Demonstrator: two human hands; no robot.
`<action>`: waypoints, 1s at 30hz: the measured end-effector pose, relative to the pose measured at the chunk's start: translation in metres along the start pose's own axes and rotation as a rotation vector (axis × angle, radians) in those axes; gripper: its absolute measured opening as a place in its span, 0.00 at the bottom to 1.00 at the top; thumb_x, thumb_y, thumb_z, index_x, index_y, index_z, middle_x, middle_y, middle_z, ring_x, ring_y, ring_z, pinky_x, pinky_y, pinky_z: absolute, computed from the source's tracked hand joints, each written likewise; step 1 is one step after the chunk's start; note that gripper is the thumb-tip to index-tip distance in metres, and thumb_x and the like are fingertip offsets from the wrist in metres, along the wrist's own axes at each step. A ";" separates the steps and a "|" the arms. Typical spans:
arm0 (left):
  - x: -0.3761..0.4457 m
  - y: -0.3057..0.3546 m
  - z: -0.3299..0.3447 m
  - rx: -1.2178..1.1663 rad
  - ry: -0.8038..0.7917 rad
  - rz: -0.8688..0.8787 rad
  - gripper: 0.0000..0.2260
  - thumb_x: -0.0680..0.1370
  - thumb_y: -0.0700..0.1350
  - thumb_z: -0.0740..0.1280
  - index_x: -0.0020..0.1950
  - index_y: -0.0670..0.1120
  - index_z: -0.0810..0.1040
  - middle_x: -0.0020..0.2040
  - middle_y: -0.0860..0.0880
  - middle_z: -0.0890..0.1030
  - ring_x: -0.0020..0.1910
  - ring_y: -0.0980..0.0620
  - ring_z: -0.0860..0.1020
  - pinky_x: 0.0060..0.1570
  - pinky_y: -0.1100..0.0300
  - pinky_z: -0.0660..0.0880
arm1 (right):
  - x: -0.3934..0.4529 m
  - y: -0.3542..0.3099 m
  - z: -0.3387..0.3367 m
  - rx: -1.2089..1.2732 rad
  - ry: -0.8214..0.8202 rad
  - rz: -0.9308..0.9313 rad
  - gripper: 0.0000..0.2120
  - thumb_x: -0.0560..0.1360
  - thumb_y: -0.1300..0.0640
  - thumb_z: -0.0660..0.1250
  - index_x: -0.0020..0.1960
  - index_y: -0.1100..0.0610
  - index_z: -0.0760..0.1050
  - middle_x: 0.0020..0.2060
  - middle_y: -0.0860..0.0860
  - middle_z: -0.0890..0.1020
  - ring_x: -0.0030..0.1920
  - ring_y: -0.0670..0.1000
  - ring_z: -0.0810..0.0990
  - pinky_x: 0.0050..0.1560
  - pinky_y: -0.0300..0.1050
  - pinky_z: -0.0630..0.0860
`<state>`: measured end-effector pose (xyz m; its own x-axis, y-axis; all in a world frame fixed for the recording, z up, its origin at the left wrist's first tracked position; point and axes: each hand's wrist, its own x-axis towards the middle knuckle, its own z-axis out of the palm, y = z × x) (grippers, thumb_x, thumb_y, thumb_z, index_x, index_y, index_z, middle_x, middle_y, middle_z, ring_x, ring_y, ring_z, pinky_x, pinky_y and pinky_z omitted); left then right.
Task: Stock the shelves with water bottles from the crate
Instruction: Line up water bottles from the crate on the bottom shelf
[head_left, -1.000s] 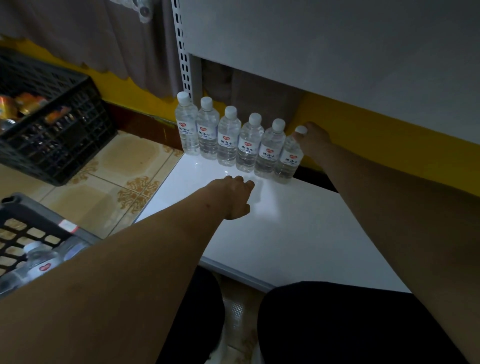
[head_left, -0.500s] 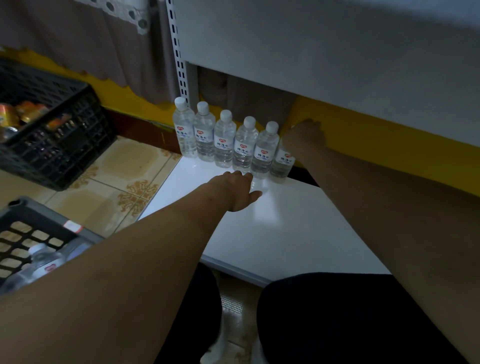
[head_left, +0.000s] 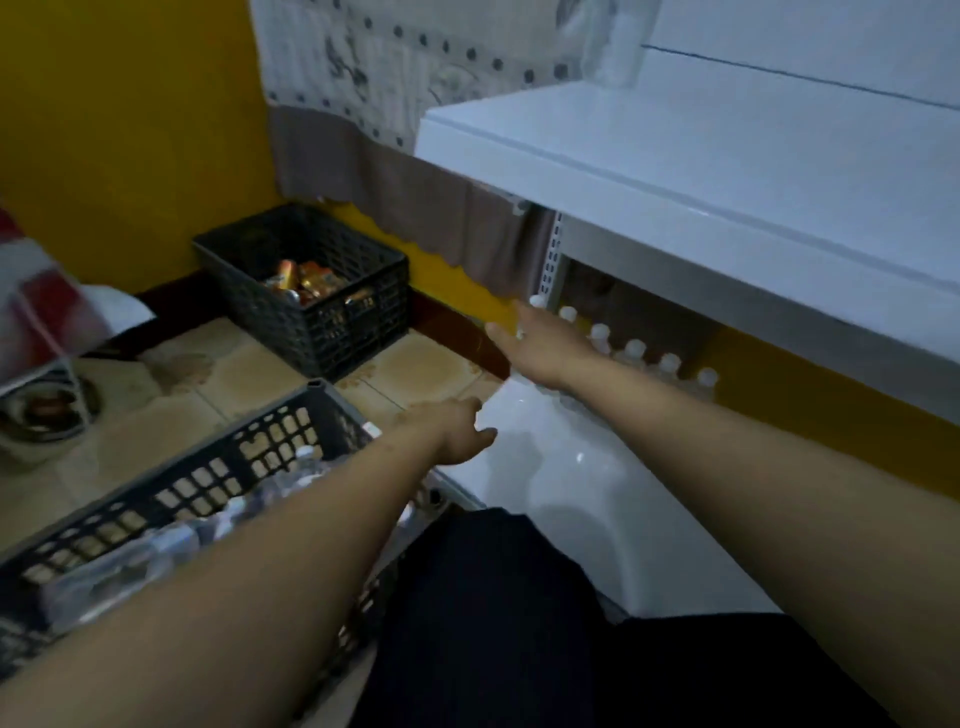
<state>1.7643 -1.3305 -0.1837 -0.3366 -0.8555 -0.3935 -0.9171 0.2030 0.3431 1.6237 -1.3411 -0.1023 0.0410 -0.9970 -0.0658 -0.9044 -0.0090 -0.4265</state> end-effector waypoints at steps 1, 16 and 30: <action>-0.013 -0.026 0.011 -0.056 0.011 -0.065 0.28 0.82 0.57 0.58 0.77 0.44 0.61 0.74 0.43 0.67 0.69 0.42 0.70 0.65 0.52 0.69 | -0.005 -0.023 0.009 -0.011 -0.058 -0.055 0.31 0.80 0.38 0.54 0.77 0.55 0.59 0.73 0.56 0.67 0.70 0.59 0.69 0.62 0.49 0.69; -0.164 -0.242 0.170 -0.393 0.105 -0.732 0.27 0.75 0.50 0.67 0.73 0.48 0.67 0.67 0.41 0.70 0.67 0.40 0.69 0.63 0.49 0.72 | -0.047 -0.169 0.190 -0.203 -0.778 -0.126 0.34 0.81 0.39 0.54 0.80 0.54 0.50 0.79 0.54 0.54 0.76 0.58 0.58 0.72 0.51 0.60; -0.146 -0.324 0.231 -1.159 0.406 -1.402 0.35 0.69 0.56 0.72 0.70 0.39 0.69 0.67 0.44 0.74 0.62 0.41 0.75 0.63 0.50 0.74 | -0.062 -0.165 0.246 -0.087 -0.807 -0.144 0.30 0.79 0.39 0.57 0.77 0.51 0.59 0.74 0.54 0.66 0.71 0.58 0.67 0.70 0.50 0.65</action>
<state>2.0610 -1.1611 -0.4346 0.6656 -0.1725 -0.7261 0.1981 -0.8972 0.3947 1.8750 -1.2591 -0.2496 0.4217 -0.6237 -0.6582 -0.8953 -0.1717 -0.4110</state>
